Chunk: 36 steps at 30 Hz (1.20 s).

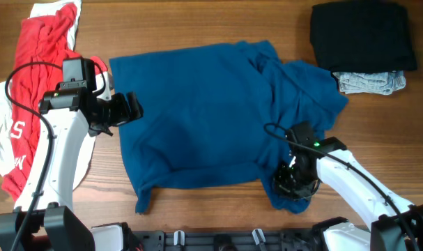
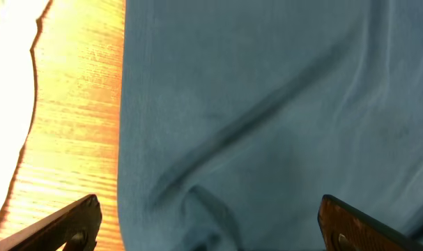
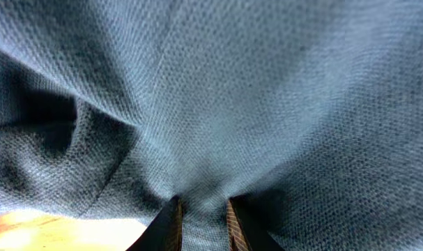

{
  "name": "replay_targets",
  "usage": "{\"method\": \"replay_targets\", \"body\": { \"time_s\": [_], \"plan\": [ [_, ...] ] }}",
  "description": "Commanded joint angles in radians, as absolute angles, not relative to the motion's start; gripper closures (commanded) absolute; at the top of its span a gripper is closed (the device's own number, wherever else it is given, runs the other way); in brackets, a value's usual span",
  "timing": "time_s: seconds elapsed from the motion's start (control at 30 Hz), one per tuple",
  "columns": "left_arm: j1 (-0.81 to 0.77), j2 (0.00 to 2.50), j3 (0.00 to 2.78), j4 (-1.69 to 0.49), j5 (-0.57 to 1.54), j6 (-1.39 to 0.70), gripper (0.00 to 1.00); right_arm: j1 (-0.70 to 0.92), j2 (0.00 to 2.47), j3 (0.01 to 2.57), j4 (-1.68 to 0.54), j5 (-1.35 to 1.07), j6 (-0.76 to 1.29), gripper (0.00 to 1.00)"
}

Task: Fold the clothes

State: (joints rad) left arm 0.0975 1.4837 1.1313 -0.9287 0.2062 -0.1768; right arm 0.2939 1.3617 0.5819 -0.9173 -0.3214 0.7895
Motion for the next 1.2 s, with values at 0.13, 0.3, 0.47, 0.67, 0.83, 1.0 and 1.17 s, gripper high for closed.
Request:
{"method": "replay_targets", "body": {
  "time_s": [0.13,0.3,0.47,0.67,0.83,1.0,1.17],
  "plan": [
    [0.094,1.475,1.13,-0.762,0.212,-0.172,0.0,0.218,1.33,0.853,-0.968,-0.307,0.639,0.6],
    [0.094,1.489,1.151,-0.638,0.231,-0.189,0.0,0.176,1.334,1.165,-0.97,-0.289,0.437,0.24],
    [0.093,1.648,1.373,-0.67,0.269,-0.185,0.01,0.175,1.4,1.375,-0.853,-0.22,0.316,0.14],
    [0.093,1.853,1.605,-0.718,0.268,-0.164,0.02,0.175,1.634,1.414,-0.505,-0.094,0.135,0.1],
    [0.091,1.855,1.605,-0.738,0.267,-0.163,0.03,0.175,1.872,1.414,-0.246,-0.055,0.111,0.16],
    [0.066,1.855,1.605,-0.788,0.243,-0.163,0.03,0.158,2.045,1.417,-0.164,-0.032,0.138,0.38],
    [0.024,1.855,1.605,-0.808,0.223,-0.164,0.03,0.104,2.091,1.415,-0.283,-0.032,0.137,0.78]
  ]
}}
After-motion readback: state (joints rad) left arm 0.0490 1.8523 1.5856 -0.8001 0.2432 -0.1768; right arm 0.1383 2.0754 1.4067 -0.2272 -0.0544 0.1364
